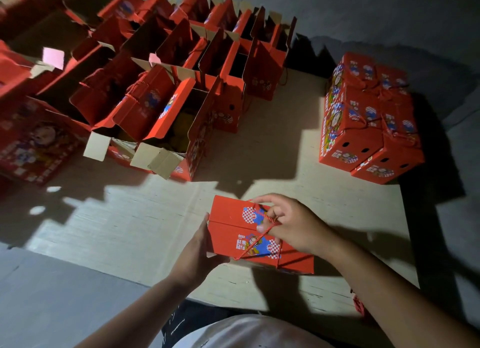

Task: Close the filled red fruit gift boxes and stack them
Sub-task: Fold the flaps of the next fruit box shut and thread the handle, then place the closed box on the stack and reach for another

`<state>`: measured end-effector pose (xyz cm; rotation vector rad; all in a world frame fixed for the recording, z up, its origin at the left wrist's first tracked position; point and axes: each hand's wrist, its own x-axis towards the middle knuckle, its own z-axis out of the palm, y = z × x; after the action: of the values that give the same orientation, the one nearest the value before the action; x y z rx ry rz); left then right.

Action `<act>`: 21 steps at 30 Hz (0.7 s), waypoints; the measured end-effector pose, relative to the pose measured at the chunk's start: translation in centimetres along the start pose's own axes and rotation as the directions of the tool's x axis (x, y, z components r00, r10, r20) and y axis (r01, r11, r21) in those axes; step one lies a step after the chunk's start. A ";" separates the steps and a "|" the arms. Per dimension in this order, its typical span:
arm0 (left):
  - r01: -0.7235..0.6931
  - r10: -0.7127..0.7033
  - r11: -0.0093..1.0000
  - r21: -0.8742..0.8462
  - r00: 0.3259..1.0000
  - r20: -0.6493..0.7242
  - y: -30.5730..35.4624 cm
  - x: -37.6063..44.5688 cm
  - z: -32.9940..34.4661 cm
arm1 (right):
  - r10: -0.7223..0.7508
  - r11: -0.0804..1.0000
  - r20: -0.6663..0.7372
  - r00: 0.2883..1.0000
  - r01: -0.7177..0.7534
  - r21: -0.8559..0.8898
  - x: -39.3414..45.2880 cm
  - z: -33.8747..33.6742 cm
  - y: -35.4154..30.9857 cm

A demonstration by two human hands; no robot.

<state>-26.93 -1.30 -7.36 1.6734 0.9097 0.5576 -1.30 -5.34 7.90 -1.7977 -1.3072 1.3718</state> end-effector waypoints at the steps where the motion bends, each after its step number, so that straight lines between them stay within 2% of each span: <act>1: -0.001 0.001 1.000 -0.005 1.000 0.000 0.0 0.0 0.0 | 0.008 1.000 0.025 1.000 -0.008 -0.005 -0.6 0.3 -0.3; 4: -0.006 0.006 1.000 -0.005 1.000 0.003 0.0 0.0 -0.1 | 0.013 0.999 0.031 0.999 -0.012 -0.050 -1.7 0.7 -0.9; 11: -0.007 0.007 1.000 -0.013 1.000 -0.030 2.0 0.2 -0.3 | -0.062 0.996 -0.117 0.991 0.054 -0.072 -1.9 -0.7 -4.0; 17: 0.030 -0.023 0.999 0.045 0.987 -0.157 5.1 1.9 -0.5 | -0.160 0.987 -0.203 0.966 0.162 -0.004 -3.7 -4.4 -7.7; 21: 0.045 -0.036 0.997 0.067 0.989 -0.141 6.7 3.0 0.3 | -0.225 0.974 -0.217 0.950 0.213 -0.081 -4.9 -6.7 -8.9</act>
<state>-22.94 0.20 -1.31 1.6909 1.0732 0.6279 1.51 -5.34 19.76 -1.7269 -1.3860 0.9905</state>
